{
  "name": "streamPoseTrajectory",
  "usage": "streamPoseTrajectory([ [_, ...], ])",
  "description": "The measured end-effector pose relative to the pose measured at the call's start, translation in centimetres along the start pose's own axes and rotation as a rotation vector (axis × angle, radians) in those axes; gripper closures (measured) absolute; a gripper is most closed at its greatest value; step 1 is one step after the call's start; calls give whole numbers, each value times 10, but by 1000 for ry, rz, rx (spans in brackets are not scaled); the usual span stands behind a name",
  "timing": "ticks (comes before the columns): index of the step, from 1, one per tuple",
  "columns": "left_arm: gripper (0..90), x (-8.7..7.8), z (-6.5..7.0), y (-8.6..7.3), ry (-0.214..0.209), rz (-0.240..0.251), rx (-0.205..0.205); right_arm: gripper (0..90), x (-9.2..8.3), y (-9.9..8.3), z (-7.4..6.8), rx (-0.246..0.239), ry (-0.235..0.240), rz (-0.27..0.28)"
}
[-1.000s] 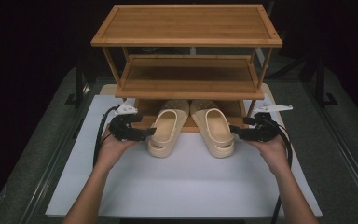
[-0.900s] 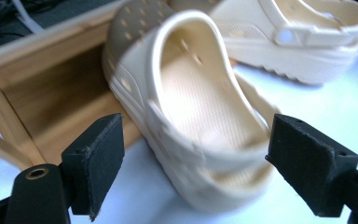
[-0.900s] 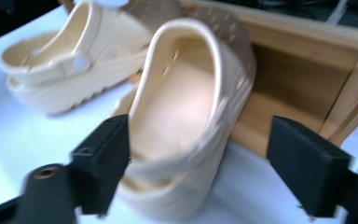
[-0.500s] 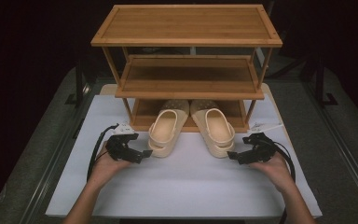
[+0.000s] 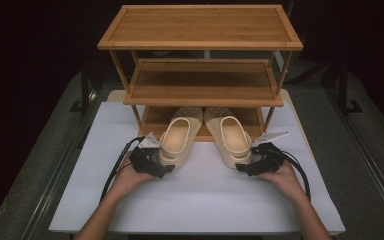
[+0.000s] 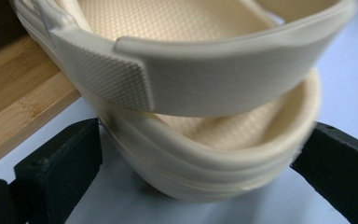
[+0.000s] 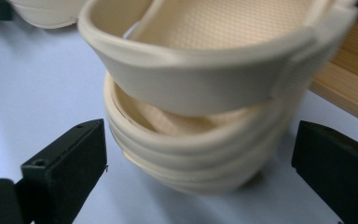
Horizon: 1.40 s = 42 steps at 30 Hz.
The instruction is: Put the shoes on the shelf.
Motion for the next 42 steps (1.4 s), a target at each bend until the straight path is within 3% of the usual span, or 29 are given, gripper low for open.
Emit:
streamPoseTrajectory([
  [15,7,10,0,11,-11,4,-34,33,15,11,-9,-21,-4,4],
  [23,7,28,11,28,-37,0,0,40,19,17,-14,-37,-6,8],
  [28,7,39,15,38,-43,1,0,40,23,22,-19,-47,-7,6],
  [34,7,44,16,43,-35,0,-1,33,28,28,-25,-59,-12,10],
  [42,7,42,12,43,-31,8,-11,33,30,31,-29,-37,-24,24],
])
Point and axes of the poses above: each handheld gripper's, and its own axes: x roughly forward along the jaws, y roughly out of its top, z roughly to its right, the point moved 5 cm from there along x, roughly forward along the jaws, and after that the axes turned 10 degrees about -y, right-handed, at the moved point
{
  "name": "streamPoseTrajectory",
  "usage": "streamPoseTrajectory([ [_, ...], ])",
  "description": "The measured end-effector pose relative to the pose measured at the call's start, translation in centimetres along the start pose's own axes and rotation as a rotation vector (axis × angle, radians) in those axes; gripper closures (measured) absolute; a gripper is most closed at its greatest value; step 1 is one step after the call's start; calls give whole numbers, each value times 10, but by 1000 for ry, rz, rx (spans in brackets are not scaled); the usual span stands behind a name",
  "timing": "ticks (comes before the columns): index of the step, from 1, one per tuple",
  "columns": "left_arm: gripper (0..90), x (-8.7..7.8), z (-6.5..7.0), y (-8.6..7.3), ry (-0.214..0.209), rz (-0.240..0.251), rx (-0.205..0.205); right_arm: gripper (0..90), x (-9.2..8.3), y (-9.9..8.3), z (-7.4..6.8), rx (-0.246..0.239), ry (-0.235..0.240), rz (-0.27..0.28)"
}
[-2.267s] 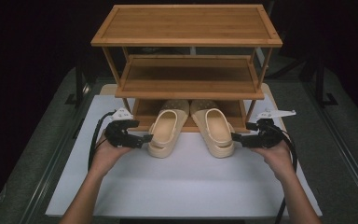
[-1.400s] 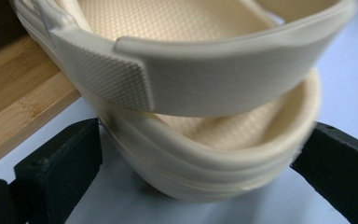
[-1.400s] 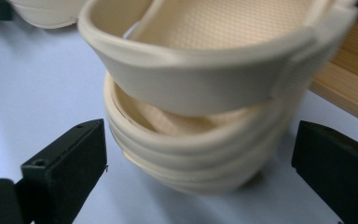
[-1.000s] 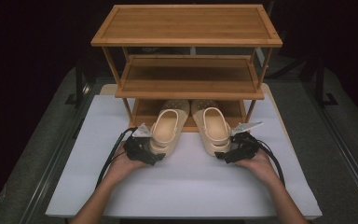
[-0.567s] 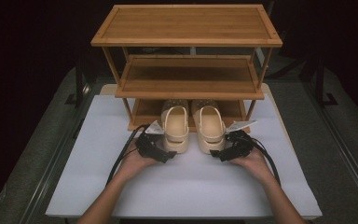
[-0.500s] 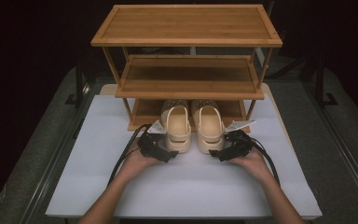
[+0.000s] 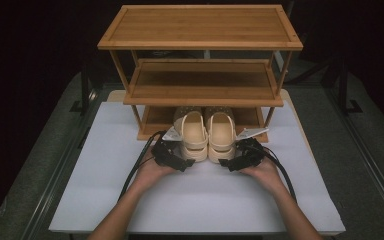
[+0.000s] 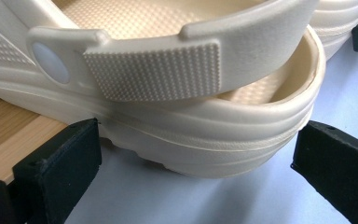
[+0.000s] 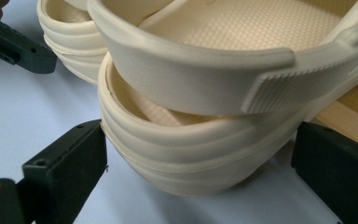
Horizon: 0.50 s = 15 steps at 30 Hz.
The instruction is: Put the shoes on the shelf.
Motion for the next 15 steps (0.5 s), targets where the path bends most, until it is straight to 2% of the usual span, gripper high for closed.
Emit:
streamPoseTrajectory([
  [2,8,0,-2,1,1,6,-7,34,1,2,-1,6,-2,12],
  [4,7,-1,-5,1,3,-10,-2,34,3,4,-2,7,-8,16],
  [10,7,-2,-14,7,-1,-34,-29,32,8,15,-1,9,-19,17],
  [15,6,-3,-25,12,8,-42,-25,32,16,22,2,20,-18,20],
])
Point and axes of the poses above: each handheld gripper's, and its own axes: x roughly forward along the jaws, y roughly out of its top, z roughly to its right, the point moved 5 cm from there along x, roughly forward along the jaws, and after that the axes turned 10 degrees about -y, right-handed, at the moved point
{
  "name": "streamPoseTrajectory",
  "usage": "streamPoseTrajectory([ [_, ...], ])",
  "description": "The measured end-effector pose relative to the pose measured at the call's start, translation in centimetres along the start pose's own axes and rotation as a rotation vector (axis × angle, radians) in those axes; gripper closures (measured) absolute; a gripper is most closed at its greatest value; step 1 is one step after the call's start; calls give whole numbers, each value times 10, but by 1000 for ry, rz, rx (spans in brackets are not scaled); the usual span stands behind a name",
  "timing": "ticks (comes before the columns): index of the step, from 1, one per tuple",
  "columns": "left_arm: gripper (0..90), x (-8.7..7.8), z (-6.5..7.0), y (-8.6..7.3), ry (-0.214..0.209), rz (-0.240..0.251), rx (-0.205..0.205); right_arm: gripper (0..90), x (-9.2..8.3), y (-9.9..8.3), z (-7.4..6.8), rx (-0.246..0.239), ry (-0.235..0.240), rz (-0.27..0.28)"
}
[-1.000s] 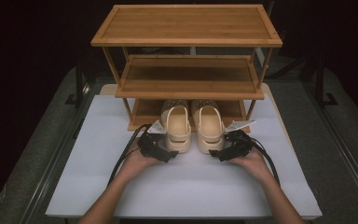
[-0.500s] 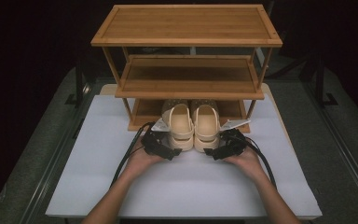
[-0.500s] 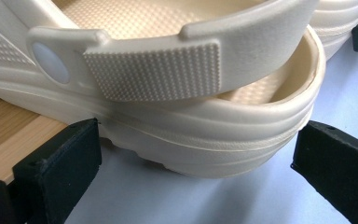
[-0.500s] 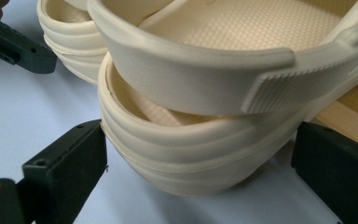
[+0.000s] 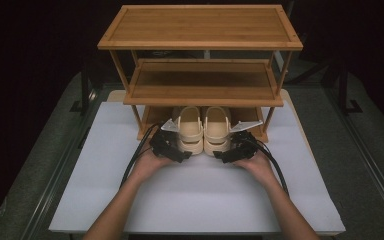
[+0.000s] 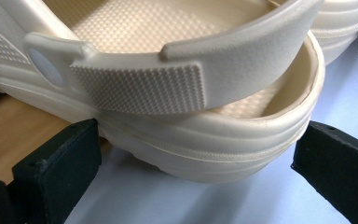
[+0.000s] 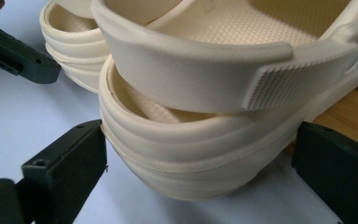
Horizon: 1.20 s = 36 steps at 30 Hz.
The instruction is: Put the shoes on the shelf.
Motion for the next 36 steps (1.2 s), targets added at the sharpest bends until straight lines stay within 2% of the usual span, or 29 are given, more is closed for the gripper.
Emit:
streamPoseTrajectory([
  [6,6,5,-14,6,4,-3,6,26,12,8,6,18,-14,5],
  [10,6,8,-23,9,13,-24,16,24,20,11,10,25,-21,-3],
  [14,6,11,-32,13,14,-16,12,20,28,17,15,18,-49,17],
  [17,5,14,-35,16,23,-19,4,18,33,19,18,19,-61,15],
  [23,4,19,-45,22,46,-17,13,13,44,25,24,16,-117,28],
  [26,0,20,-49,24,59,-17,11,13,47,27,25,20,-127,27],
  [29,0,22,-53,25,64,-15,9,13,51,31,27,-10,-147,30],
  [33,0,23,-55,27,67,-16,4,14,55,33,28,16,-153,40],
  [36,0,22,-54,26,58,-13,-7,16,55,32,30,13,-161,39],
])
Point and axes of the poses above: each handheld gripper's, and its own axes: x roughly forward along the jaws, y roughly out of its top, z roughly to its right, the point moved 5 cm from there along x, roughly forward along the jaws, and after that the axes turned 10 degrees about -y, right-handed, at the moved point
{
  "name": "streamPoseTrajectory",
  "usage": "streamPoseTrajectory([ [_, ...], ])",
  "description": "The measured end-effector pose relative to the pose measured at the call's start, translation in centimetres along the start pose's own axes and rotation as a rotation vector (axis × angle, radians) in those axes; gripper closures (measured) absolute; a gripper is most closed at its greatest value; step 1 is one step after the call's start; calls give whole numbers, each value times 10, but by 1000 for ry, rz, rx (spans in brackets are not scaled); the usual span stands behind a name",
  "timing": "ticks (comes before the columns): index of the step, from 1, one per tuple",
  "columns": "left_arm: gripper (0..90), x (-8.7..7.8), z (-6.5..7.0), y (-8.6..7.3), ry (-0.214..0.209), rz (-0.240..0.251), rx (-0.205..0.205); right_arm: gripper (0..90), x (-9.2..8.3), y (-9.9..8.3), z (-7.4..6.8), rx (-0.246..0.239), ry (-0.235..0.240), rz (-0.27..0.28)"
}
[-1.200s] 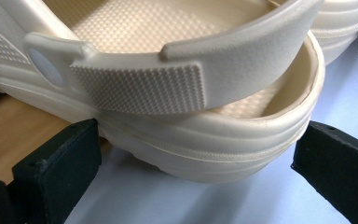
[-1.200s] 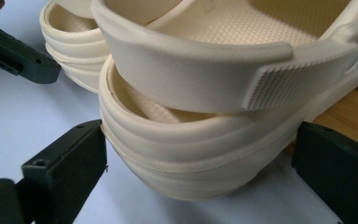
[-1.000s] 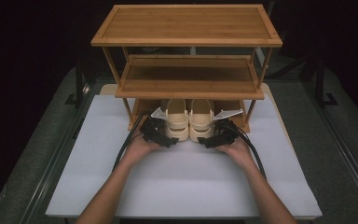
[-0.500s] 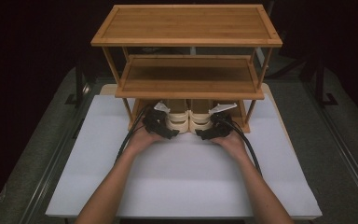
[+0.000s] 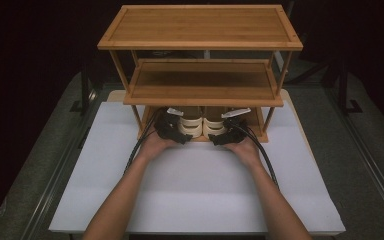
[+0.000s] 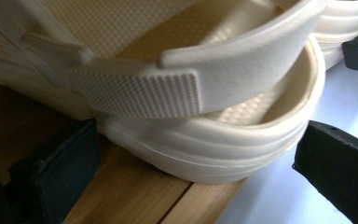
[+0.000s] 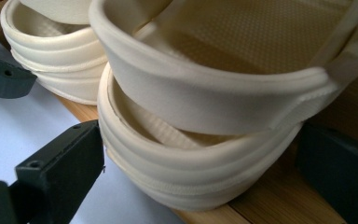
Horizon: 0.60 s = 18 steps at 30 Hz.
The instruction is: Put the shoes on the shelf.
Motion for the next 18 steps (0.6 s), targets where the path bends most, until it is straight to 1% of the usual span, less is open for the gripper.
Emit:
streamPoseTrajectory([
  [1,0,-1,1,0,-10,4,-8,19,-1,0,1,-1,1,3],
  [2,0,-3,1,-1,-18,10,-14,23,-4,-1,1,19,1,-5],
  [3,0,-4,2,-1,-17,9,-15,23,-8,0,2,41,4,-2],
  [5,0,-9,4,-2,-12,6,-5,23,-14,0,5,49,14,8],
  [8,0,-14,8,-4,-15,9,0,23,-24,0,9,58,23,18],
  [10,0,-18,11,-5,-17,11,-8,23,-30,-1,10,57,31,15],
  [11,0,-20,12,-6,-17,11,-4,23,-35,-1,11,59,29,18],
  [12,0,-22,14,-7,-23,13,-4,23,-39,-2,10,73,32,8],
  [15,0,-29,18,-9,-27,21,-9,23,-49,-4,13,60,44,32],
  [16,0,-32,20,-11,-29,23,-15,22,-51,-5,13,57,46,28],
  [18,0,-38,21,-14,-20,19,4,22,-58,-7,14,51,42,30],
])
Point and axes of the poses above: each handheld gripper's, and its own axes: x roughly forward along the jaws, y roughly out of its top, z roughly to its right, the point moved 5 cm from there along x, roughly forward along the jaws, and after that the axes turned 10 degrees about -y, right-handed, at the moved point
